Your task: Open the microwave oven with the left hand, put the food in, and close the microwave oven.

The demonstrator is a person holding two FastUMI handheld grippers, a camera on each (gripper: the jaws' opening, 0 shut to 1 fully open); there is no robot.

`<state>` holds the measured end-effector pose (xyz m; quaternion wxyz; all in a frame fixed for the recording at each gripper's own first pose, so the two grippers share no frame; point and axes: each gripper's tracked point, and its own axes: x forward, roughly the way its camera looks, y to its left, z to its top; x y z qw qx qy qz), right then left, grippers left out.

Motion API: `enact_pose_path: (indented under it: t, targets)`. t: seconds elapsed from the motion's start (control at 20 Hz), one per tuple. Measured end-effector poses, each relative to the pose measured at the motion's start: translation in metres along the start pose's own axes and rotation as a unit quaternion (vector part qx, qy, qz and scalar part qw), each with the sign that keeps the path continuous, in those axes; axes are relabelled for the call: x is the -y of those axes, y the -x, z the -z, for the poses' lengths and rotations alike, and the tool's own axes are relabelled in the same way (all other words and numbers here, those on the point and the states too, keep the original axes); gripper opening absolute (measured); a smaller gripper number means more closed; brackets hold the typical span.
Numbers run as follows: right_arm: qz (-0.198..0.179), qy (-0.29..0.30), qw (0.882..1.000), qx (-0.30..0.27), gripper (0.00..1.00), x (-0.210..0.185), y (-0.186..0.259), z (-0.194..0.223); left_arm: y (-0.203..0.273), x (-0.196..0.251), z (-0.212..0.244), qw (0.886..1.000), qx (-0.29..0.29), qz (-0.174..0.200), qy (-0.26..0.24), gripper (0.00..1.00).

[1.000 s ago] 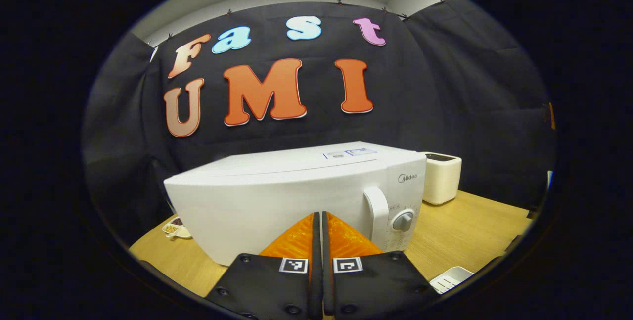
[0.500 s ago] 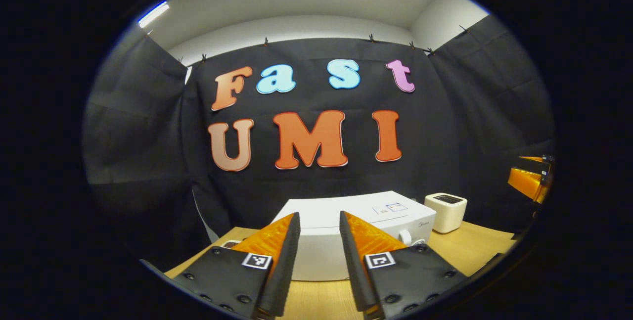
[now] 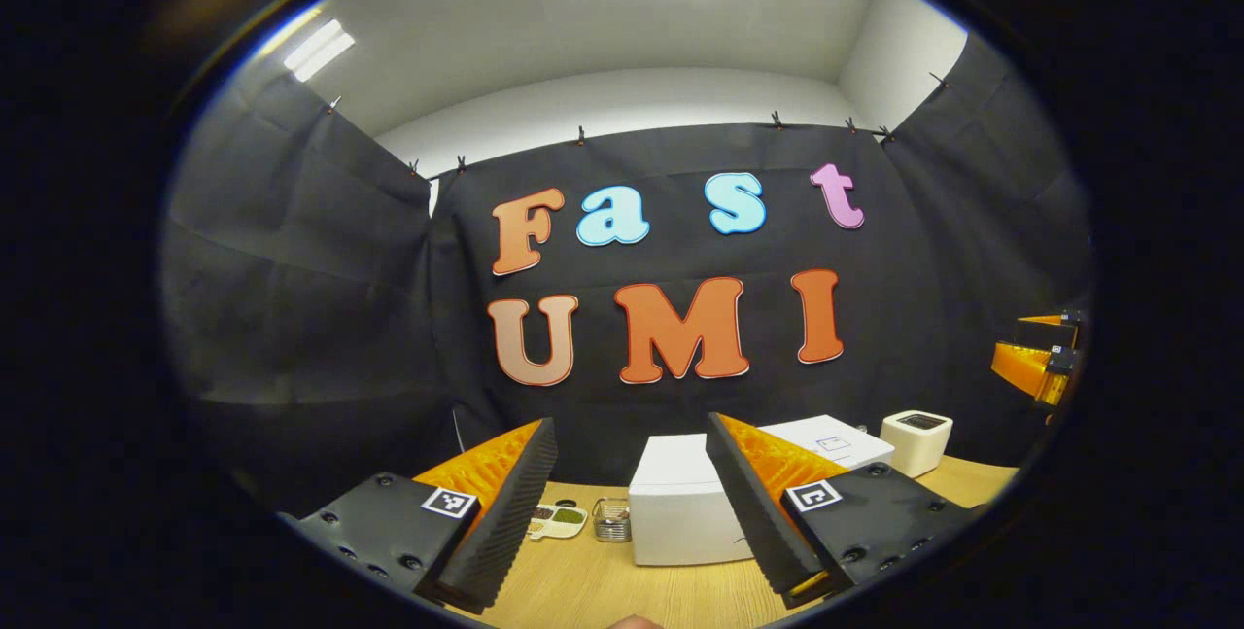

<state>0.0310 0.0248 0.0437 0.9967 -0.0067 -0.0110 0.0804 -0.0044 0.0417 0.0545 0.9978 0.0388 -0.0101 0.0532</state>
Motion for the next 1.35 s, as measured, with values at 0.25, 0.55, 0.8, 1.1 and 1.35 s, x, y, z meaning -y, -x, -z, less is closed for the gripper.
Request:
enact_pose_path:
  t: [0.25, 0.55, 0.8, 1.1, 1.35]
  targets:
    - [0.004, 0.005, 1.000, 0.013, 0.95, -0.007, 0.000, -0.015, 0.003, -0.023, 0.000, 1.000, -0.016, -0.009, 0.004, 0.92]
    - [-0.002, 0.007, 1.000, 0.008, 0.95, -0.014, -0.002, -0.016, 0.000, -0.052, -0.033, 0.999, 0.018, -0.038, -0.008, 0.92]
    - [0.004, 0.008, 1.000, 0.018, 0.95, -0.013, 0.000, -0.025, -0.002, -0.041, -0.036, 0.999, 0.020, -0.022, -0.012, 0.92]
    - [0.003, 0.012, 1.000, 0.023, 0.95, -0.015, 0.001, -0.026, -0.005, -0.037, -0.022, 1.000, 0.005, -0.005, 0.008, 0.93]
    - [-0.004, 0.004, 1.000, 0.026, 0.95, -0.020, 0.001, -0.031, -0.005, -0.035, -0.018, 1.000, 0.009, 0.002, 0.014, 0.93]
